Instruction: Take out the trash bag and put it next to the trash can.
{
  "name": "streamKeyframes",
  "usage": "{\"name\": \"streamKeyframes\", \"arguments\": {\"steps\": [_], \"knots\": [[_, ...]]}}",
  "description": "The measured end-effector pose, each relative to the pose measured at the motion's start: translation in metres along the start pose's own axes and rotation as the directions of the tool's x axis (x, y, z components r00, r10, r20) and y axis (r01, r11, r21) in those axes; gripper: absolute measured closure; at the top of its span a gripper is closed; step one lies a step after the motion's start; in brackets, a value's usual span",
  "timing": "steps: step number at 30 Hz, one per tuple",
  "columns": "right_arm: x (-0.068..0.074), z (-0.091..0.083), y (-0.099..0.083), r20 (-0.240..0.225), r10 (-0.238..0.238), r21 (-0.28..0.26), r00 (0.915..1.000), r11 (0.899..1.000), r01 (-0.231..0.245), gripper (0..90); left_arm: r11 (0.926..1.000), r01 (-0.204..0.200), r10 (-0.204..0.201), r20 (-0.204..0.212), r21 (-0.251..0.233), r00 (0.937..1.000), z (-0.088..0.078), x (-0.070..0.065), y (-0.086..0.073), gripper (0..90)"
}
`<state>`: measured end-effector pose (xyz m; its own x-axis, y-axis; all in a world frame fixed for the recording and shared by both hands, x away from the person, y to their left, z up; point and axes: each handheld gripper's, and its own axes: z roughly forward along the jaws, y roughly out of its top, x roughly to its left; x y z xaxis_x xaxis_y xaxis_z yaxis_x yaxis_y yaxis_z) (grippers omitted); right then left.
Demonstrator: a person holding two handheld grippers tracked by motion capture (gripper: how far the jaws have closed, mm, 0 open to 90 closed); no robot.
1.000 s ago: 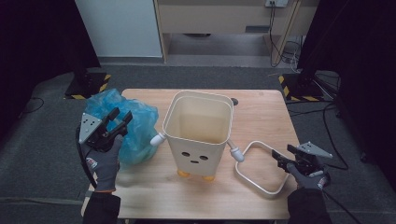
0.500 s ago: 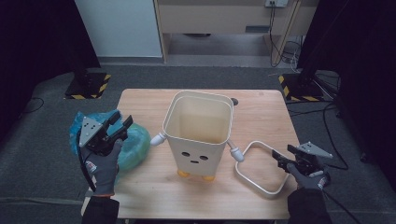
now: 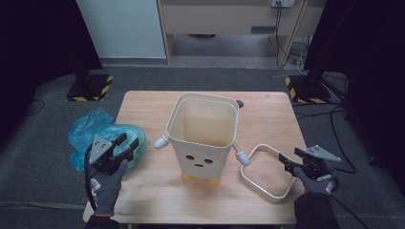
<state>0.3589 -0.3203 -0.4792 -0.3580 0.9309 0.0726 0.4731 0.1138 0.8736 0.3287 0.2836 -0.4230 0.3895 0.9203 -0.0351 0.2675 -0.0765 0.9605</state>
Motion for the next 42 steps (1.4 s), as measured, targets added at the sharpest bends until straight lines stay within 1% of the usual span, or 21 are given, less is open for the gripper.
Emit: {"name": "streamKeyframes", "arguments": {"steps": [2,4,9,13,14,16,18,20,21,22,24,26,28,29,30,32,35,36,37,38,42], "knots": [[0.0,0.0,0.0,0.0,-0.001,0.001,1.0,1.0,0.001,27.2,0.9998,0.003,-0.003,0.012,0.021,0.9999,0.0,-0.003,-0.01,45.5],[0.0,0.0,0.0,0.0,0.0,0.002,1.0,1.0,0.0,27.2,0.9979,-0.017,0.015,0.019,0.063,0.9997,0.002,-0.006,-0.018,45.1],[0.0,-0.001,0.0,-0.003,0.009,-0.003,1.0,1.0,-0.009,27.2,0.992,-0.047,0.04,0.057,0.117,0.9975,0.005,-0.015,-0.033,43.7],[0.0,0.0,-0.001,-0.005,-0.005,0.01,1.0,1.0,0.005,27.2,0.9882,-0.038,0.026,0.081,0.149,0.9964,0.008,-0.019,-0.042,42.8],[0.0,0.001,-0.002,-0.002,-0.012,0.019,0.9999,1.0,0.012,27.2,0.9858,-0.042,0.028,0.087,0.163,0.9958,0.009,-0.021,-0.044,42.3],[0.0,0.001,-0.003,0.002,-0.019,0.035,0.9998,0.999,0.019,27.3,0.977,-0.069,0.05,0.1,0.201,0.9937,0.01,-0.025,-0.048,41.4],[-0.001,0.002,-0.004,0.005,-0.025,0.039,0.9997,0.999,0.024,27.5,0.9668,-0.087,0.062,0.113,0.24,0.9917,0.012,-0.03,-0.054,40.2],[-0.002,0.002,-0.004,0.011,-0.031,0.046,0.9995,0.998,0.031,28.3,0.9531,-0.097,0.063,0.126,0.287,0.99,0.014,-0.035,-0.061,39.9],[-0.002,0.002,-0.005,0.015,-0.033,0.055,0.9993,0.998,0.032,28.6,0.9412,-0.109,0.068,0.138,0.32,0.9881,0.016,-0.039,-0.067,39.8],[-0.003,0.002,-0.005,0.021,-0.038,0.065,0.9991,0.997,0.036,29.0,0.9329,-0.118,0.071,0.147,0.34,0.9866,0.017,-0.041,-0.07,39.8],[-0.005,0.004,-0.007,0.029,-0.043,0.081,0.9987,0.996,0.04,29.9,0.9091,-0.137,0.075,0.167,0.393,0.9831,0.02,-0.046,-0.078,39.7],[-0.008,0.005,-0.01,0.038,-0.044,0.103,0.9983,0.994,0.04,30.7,0.891,-0.142,0.066,0.187,0.431,0.9801,0.024,-0.049,-0.084,39.4],[-0.012,0.007,-0.012,0.044,-0.042,0.124,0.9982,0.992,0.036,31.9,0.8735,-0.159,0.077,0.192,0.46,0.9783,0.028,-0.051,-0.089,39.0],[-0.013,0.007,-0.014,0.045,-0.034,0.138,0.9984,0.99,0.028,32.6,0.8686,-0.162,0.077,0.194,0.468,0.9779,0.03,-0.051,-0.091,38.8],[-0.016,0.008,-0.015,0.051,-0.045,0.147,0.9977,0.988,0.037,33.4,0.8671,-0.163,0.078,0.195,0.471,0.9776,0.031,-0.052,-0.093,38.5],[-0.019,0.01,-0.018,0.058,-0.043,0.166,0.9974,0.986,0.033,34.9,0.8639,-0.16,0.073,0.197,0.477,0.9778,0.032,-0.051,-0.094,37.8],[-0.024,0.011,-0.02,0.057,-0.038,0.187,0.9976,0.982,0.027,37.2,0.8623,-0.154,0.067,0.193,0.482,0.979,0.033,-0.05,-0.096,36.7],[-0.025,0.013,-0.021,0.059,-0.025,0.192,0.9979,0.981,0.013,38.3,0.8599,-0.155,0.068,0.192,0.486,0.9791,0.034,-0.05,-0.097,36.3],[-0.026,0.014,-0.022,0.063,-0.037,0.198,0.9973,0.98,0.024,39.7,0.8571,-0.158,0.07,0.192,0.49,0.9789,0.034,-0.05,-0.098,35.8],[-0.027,0.014,-0.022,0.068,-0.03,0.214,0.9972,0.977,0.015,41.0,0.858,-0.161,0.074,0.193,0.488,0.9784,0.035,-0.05,-0.099,35.2],[-0.032,0.018,-0.024,0.076,-0.049,0.255,0.9959,0.966,0.028,49.0,0.8583,-0.168,0.084,0.19,0.485,0.9782,0.035,-0.051,-0.1,31.7]]}}
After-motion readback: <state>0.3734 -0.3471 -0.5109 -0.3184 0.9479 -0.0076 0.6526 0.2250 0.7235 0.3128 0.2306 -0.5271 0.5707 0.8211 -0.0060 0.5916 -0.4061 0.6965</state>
